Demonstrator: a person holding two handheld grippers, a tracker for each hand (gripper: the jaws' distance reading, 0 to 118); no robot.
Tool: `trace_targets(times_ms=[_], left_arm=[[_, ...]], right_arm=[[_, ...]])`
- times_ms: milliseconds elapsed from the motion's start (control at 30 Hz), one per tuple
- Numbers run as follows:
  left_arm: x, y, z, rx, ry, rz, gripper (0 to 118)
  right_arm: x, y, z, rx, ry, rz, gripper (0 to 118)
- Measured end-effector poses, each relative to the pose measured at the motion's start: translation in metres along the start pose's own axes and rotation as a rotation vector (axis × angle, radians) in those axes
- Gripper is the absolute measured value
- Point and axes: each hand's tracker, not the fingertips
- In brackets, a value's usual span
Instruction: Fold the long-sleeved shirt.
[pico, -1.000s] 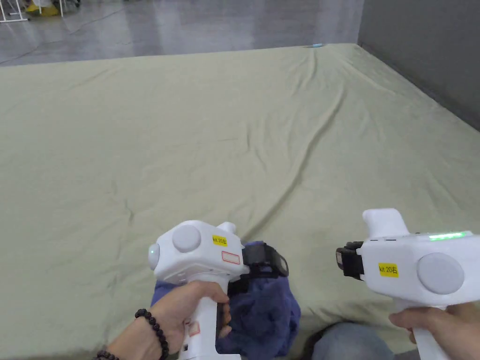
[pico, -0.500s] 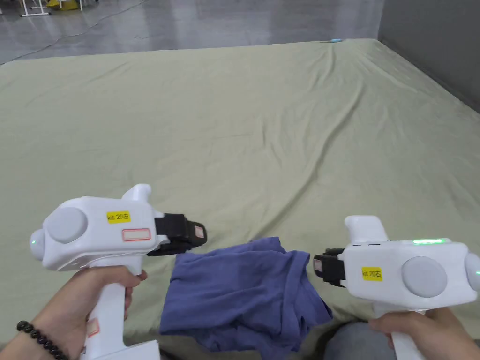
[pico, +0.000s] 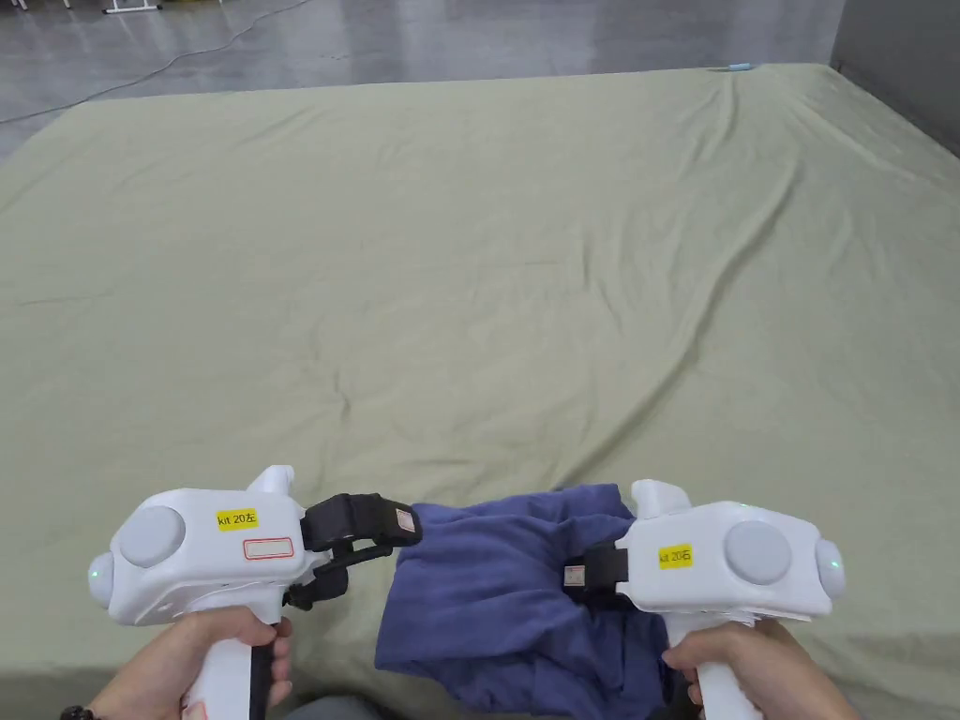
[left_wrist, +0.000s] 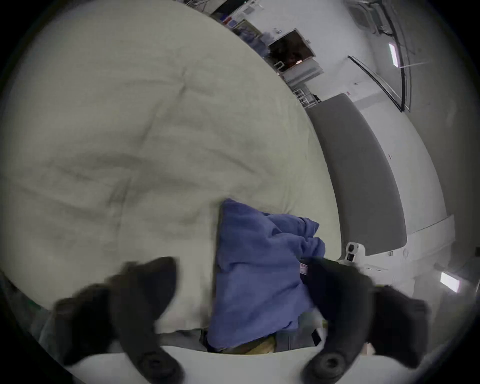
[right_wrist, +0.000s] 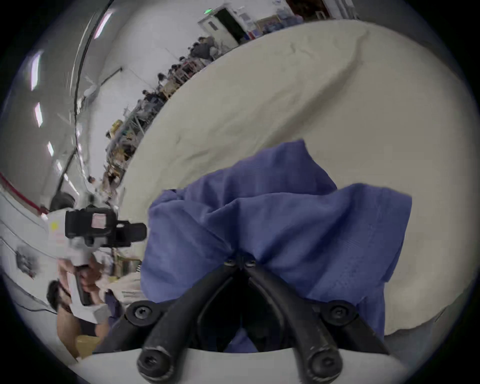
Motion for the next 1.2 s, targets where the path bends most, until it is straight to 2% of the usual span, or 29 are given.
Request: trace_targets(times_ms=[100,300,400,433,500,533,567,633,667,767,900,1100,1200], left_arm=[[0.001,0.003,-0.01,-0.008,-0.047,0.004,108],[-0.011,0.01,-0.043,-0.091,-0.053,0.009,107],[-0.003,0.005,-0.041,-0.057,-0.023,-0.072,105],[-0.001,0.005,-0.039,-0.047,-0.014,-0.101,98],[0.002,0.002,-0.036,-0.035,-0.009,-0.118,50],[0.0,0.002,-0.037,-0.038,-0.035,-0.109,34],[-0.001,0.0,-0.04,-0.051,-0.083,-0.088,30],[-0.001,-0.001,-0.046,-0.072,-0.08,-0.086,27],[0.002,-0.003,-0.049,-0.075,-0.068,-0.102,4],[0.009,-0.004,-0.047,-0.093,-0.063,-0.142,1],[0.013,0.006,-0.026,-0.025,-0.082,-0.14,1],[0.013,0.023,0.003,0.019,-0.108,-0.167,1],[0.004,0.039,0.027,0.056,-0.088,-0.183,1]], right_arm=[[0.004,0.001,0.002,-0.001,-0.002,0.023,0],[0.005,0.001,0.001,-0.007,0.015,0.028,0],[0.006,0.0,0.001,-0.005,0.023,0.025,0],[0.006,0.0,0.001,-0.005,0.024,0.024,0],[0.006,0.0,0.001,-0.004,0.025,0.024,0],[0.006,0.0,0.0,-0.004,0.024,0.026,0],[0.006,0.0,0.0,-0.005,0.023,0.028,0],[0.006,0.0,0.0,-0.005,0.024,0.029,0],[0.007,0.0,0.0,-0.004,0.025,0.027,0],[0.006,0.0,0.001,-0.006,0.024,0.022,0],[-0.004,0.001,0.0,-0.009,-0.009,0.03,0],[-0.041,0.009,-0.009,0.024,-0.071,0.125,0],[-0.069,0.021,-0.029,0.018,-0.052,0.153,0]])
